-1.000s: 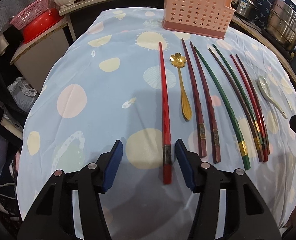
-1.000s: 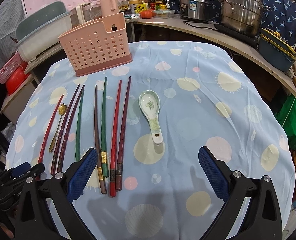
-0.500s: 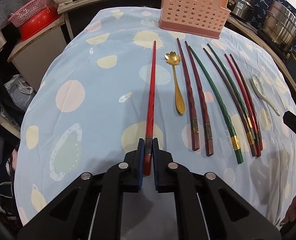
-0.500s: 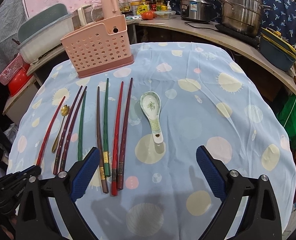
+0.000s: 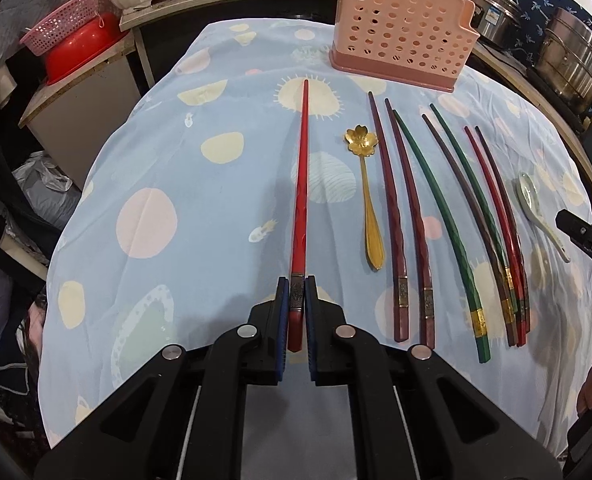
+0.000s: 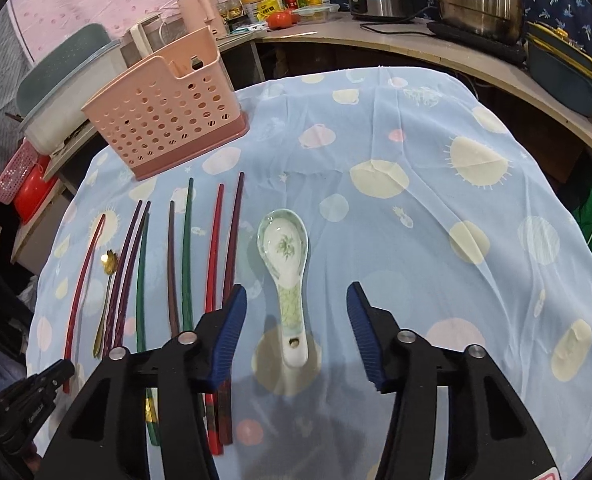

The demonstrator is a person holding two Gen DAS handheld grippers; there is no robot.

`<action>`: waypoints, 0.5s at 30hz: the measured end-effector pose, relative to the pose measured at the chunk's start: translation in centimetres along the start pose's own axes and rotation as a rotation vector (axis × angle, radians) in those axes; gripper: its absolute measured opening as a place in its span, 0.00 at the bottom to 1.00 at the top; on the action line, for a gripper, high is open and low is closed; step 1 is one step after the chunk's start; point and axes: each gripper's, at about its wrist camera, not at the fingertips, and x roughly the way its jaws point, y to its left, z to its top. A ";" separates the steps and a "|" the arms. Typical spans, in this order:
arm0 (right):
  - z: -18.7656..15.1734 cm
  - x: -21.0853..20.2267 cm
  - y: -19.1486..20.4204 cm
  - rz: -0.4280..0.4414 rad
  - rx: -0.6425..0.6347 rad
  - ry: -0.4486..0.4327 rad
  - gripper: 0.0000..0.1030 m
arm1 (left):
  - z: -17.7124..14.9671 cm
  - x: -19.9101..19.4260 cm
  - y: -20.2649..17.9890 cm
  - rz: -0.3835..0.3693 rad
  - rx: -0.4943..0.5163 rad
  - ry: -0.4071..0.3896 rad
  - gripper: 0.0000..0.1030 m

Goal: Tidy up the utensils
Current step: 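Grasp the single red chopstick with the left tool while the right tool grasps the white ceramic spoon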

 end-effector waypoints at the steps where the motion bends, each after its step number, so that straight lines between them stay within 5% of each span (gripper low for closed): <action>1: 0.1 0.2 -0.1 0.006 0.006 0.005 0.41 | 0.1 0.2 0.0 0.001 0.001 0.005 0.07; 7: -0.3 1.9 -0.7 0.046 0.032 0.064 0.17 | 0.1 0.9 -0.2 0.004 0.004 0.020 0.07; 15: -0.8 2.7 -0.6 0.075 0.047 0.085 0.13 | 0.2 0.9 -0.3 0.005 0.007 0.019 0.07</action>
